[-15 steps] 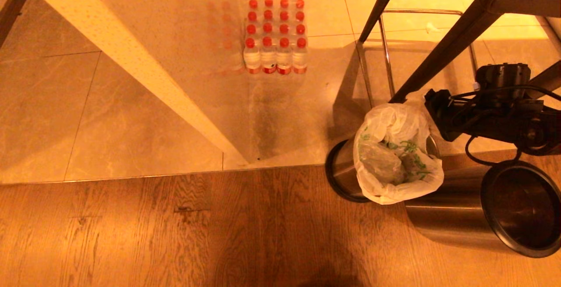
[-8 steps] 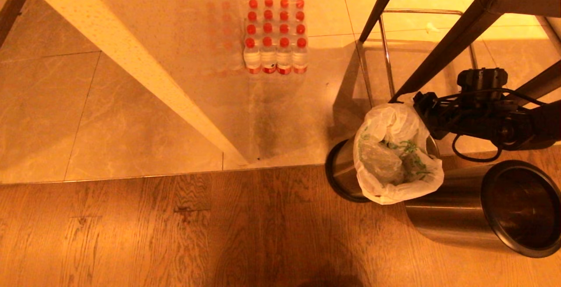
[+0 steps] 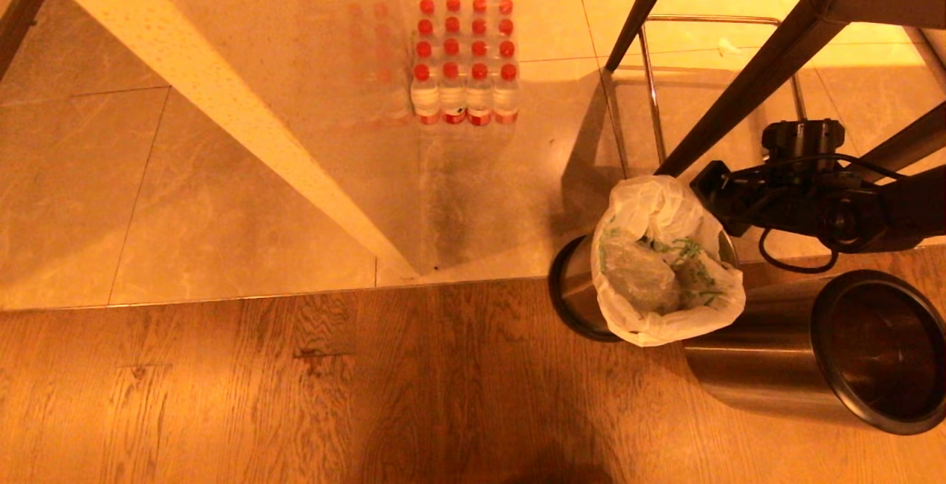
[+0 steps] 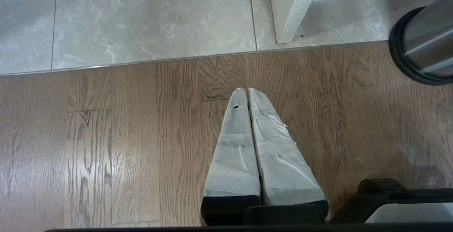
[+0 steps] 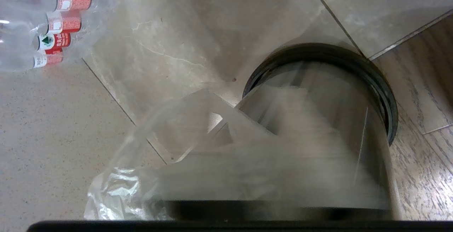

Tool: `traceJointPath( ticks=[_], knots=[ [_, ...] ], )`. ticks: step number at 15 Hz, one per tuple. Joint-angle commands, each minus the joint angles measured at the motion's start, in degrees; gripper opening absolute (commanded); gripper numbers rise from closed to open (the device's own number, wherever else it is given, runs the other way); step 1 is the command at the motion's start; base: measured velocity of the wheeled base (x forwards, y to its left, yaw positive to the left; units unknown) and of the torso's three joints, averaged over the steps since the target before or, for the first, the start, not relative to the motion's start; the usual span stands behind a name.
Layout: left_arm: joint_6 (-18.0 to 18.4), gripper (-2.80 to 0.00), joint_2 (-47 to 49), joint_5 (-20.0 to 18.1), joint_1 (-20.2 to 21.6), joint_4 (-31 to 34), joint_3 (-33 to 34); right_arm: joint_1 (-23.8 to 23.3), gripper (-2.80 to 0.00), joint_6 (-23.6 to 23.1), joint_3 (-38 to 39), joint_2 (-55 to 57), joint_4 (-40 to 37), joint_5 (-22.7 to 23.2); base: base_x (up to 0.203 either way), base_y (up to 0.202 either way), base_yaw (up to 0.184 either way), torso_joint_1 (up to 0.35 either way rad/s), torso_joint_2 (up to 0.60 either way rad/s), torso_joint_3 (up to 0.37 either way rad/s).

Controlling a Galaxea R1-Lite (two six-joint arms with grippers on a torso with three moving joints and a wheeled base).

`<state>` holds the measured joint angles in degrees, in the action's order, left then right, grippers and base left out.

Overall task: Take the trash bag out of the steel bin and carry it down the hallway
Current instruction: Pick up the trash bag

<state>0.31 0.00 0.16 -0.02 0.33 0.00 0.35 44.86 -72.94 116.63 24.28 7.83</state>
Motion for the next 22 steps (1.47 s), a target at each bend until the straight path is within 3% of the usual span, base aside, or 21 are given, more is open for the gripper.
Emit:
traceJointPath(
  ticks=[1,6,11,15,20,22],
  knots=[
    [0.0,-2.80,0.0,0.0,-0.1,0.0,-0.1,0.0,-2.80,0.1,-0.1,-1.0,0.2,0.1,0.000,0.000,0.000,0.000,0.00,0.000],
    [0.0,-2.80,0.1,0.0,0.0,0.0,0.0,0.0,-2.80,-1.5,1.7,-6.1,-0.2,0.2,0.000,0.000,0.000,0.000,0.00,0.000],
    [0.0,-2.80,0.0,0.0,0.0,0.0,-0.1,0.1,-2.80,-9.7,8.1,-13.2,-3.4,0.6,0.000,0.000,0.000,0.000,0.00,0.000],
    [0.0,-2.80,0.0,0.0,0.0,0.0,-0.1,0.3,-2.80,-11.9,10.4,-16.1,-3.9,0.6,0.000,0.000,0.000,0.000,0.00,0.000],
    [0.0,-2.80,0.0,0.0,-0.1,0.0,0.0,2.8,-2.80,-13.2,14.2,-21.0,-11.0,0.6,0.000,0.000,0.000,0.000,0.00,0.000],
    [0.0,-2.80,0.0,0.0,0.0,0.0,-0.1,3.9,-2.80,-16.1,15.2,-21.8,-13.0,0.4,0.000,0.000,0.000,0.000,0.00,0.000]
  ],
)
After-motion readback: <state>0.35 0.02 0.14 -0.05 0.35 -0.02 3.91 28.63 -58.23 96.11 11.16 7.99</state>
